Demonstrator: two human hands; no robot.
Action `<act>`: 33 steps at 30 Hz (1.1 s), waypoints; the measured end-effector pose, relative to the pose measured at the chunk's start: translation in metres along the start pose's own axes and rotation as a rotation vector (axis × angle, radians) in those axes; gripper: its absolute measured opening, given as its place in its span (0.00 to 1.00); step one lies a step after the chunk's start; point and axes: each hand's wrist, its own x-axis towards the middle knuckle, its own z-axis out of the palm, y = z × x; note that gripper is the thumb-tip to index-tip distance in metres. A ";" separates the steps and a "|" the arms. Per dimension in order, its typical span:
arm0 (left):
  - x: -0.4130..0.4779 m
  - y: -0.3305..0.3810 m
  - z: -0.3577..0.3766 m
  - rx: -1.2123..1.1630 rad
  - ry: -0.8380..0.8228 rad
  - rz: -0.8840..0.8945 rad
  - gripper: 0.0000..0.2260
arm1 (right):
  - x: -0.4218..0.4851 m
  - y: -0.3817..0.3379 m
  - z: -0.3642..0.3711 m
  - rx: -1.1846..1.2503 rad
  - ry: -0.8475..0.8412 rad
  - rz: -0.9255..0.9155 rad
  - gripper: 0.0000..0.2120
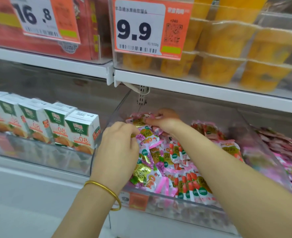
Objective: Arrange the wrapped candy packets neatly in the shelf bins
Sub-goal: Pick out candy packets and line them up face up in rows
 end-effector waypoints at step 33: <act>-0.026 0.099 0.051 -0.346 -0.318 0.245 0.14 | -0.158 0.063 -0.121 0.934 -0.163 -0.100 0.20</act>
